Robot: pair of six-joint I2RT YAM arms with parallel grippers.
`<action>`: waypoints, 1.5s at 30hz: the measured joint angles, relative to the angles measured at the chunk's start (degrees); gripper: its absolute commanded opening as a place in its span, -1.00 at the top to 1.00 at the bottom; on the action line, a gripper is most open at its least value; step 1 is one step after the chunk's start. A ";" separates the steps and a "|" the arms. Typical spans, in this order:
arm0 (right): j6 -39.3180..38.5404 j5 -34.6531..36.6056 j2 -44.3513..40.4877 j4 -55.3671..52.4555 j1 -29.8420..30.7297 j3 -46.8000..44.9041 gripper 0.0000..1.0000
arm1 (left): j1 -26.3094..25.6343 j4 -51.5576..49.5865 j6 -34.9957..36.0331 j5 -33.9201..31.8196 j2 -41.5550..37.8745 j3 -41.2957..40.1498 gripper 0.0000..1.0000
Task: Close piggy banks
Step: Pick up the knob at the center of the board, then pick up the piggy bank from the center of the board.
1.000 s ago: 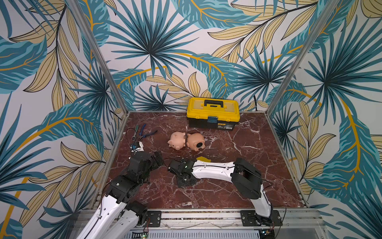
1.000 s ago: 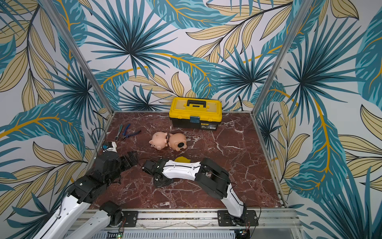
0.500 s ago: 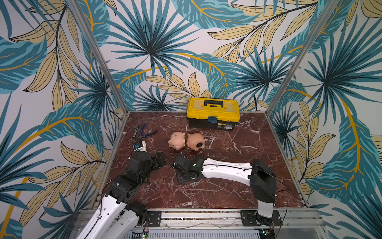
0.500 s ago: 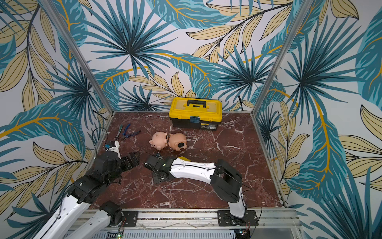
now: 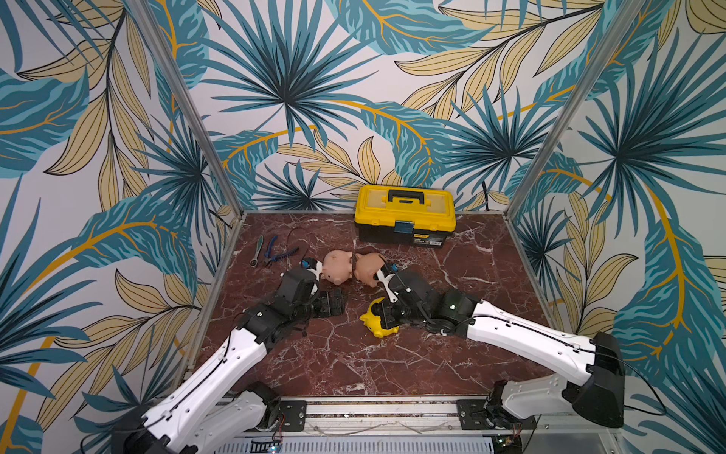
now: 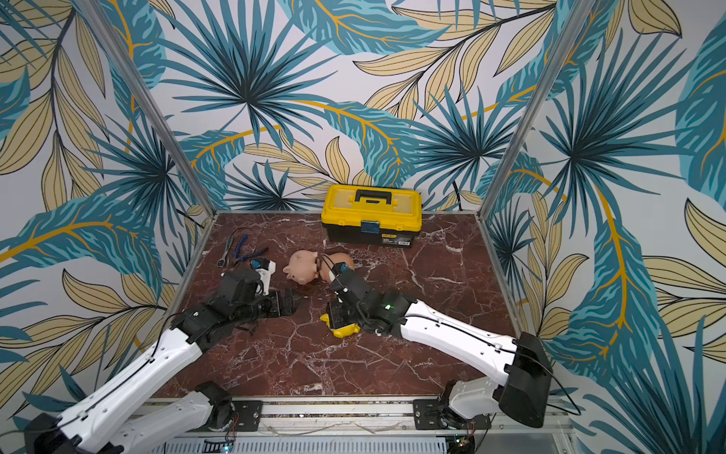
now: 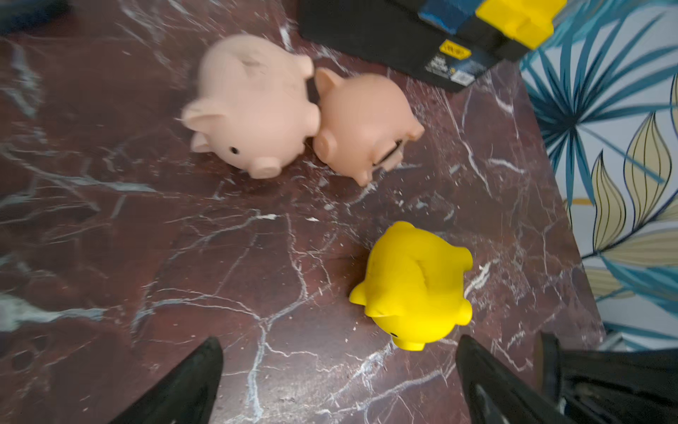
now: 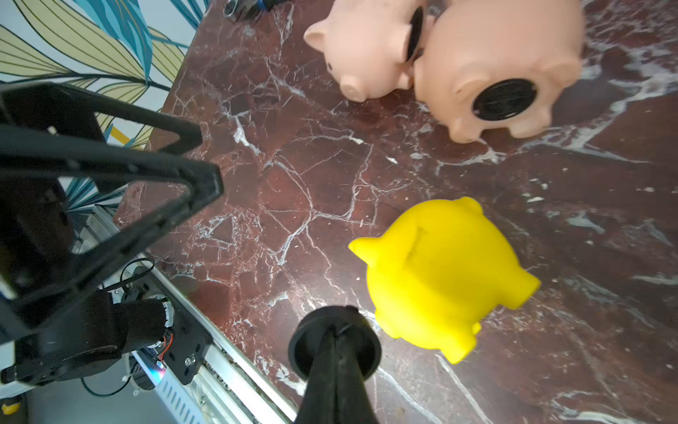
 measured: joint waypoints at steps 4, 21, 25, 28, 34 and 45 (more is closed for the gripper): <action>-1.99 -1.42 -8.35 2.69 -5.20 -7.87 1.00 | -4.79 0.90 0.00 2.51 9.68 6.14 -0.99; -6.40 -8.33 -24.30 16.48 -17.70 -31.08 1.00 | -11.39 -9.46 -0.74 5.79 37.92 26.21 -0.99; -7.10 -9.38 -26.82 21.84 -18.29 -36.46 1.00 | -11.37 -11.85 0.63 6.40 41.44 28.76 -0.99; -7.72 -9.70 -28.44 25.55 -18.58 -39.56 1.00 | -11.37 -12.90 1.73 6.82 43.23 29.99 -0.99; -8.52 -9.90 -28.74 30.64 -18.97 -42.49 1.00 | -11.37 -14.03 4.11 7.82 45.64 30.99 -0.99; -8.70 -12.48 -26.27 39.15 -19.10 -45.22 1.00 | -10.80 -15.30 10.62 9.20 46.56 30.97 -0.99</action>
